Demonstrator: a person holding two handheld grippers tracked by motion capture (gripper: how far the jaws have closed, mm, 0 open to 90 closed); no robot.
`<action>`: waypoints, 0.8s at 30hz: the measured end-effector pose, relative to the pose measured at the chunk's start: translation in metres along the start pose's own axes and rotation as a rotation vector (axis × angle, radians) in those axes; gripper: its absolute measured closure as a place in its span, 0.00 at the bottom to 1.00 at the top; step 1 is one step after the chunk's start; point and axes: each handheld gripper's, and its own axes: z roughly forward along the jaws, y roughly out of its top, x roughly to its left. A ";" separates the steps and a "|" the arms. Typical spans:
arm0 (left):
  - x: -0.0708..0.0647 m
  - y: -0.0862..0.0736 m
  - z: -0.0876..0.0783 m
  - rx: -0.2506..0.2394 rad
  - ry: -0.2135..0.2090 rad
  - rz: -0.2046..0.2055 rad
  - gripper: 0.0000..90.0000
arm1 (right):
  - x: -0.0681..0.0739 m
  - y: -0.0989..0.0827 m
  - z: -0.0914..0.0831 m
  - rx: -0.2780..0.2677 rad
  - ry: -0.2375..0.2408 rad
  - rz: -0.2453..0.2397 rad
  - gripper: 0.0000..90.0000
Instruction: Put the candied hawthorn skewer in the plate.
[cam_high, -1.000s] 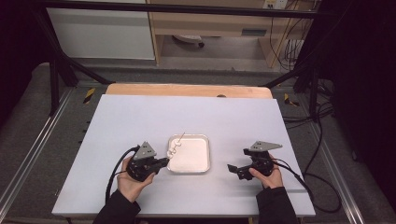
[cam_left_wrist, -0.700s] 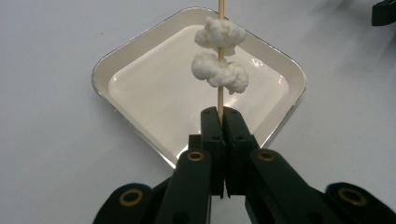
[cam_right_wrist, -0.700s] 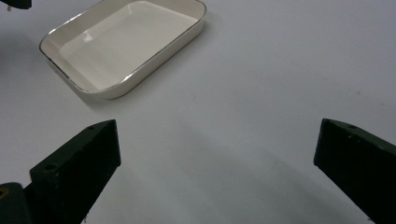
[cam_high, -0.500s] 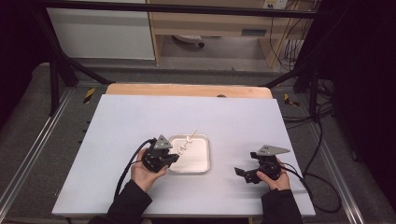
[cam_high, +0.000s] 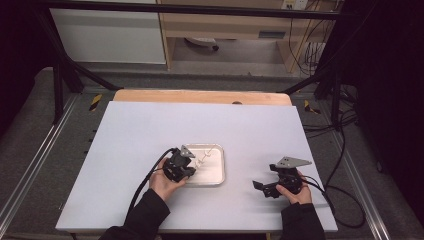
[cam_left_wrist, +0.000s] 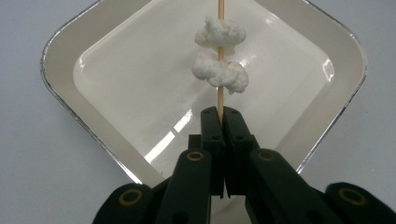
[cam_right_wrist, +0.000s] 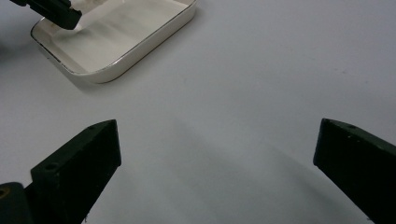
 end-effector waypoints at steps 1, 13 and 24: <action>-0.001 0.000 0.001 0.009 0.006 0.003 0.99 | 0.000 0.000 0.000 0.000 -0.002 -0.001 0.01; -0.001 0.001 -0.001 0.026 0.023 0.003 0.94 | 0.000 0.000 0.001 0.001 -0.001 0.001 0.01; 0.007 -0.009 -0.028 -0.071 0.012 0.015 0.63 | 0.000 0.000 0.000 -0.001 0.000 0.002 0.01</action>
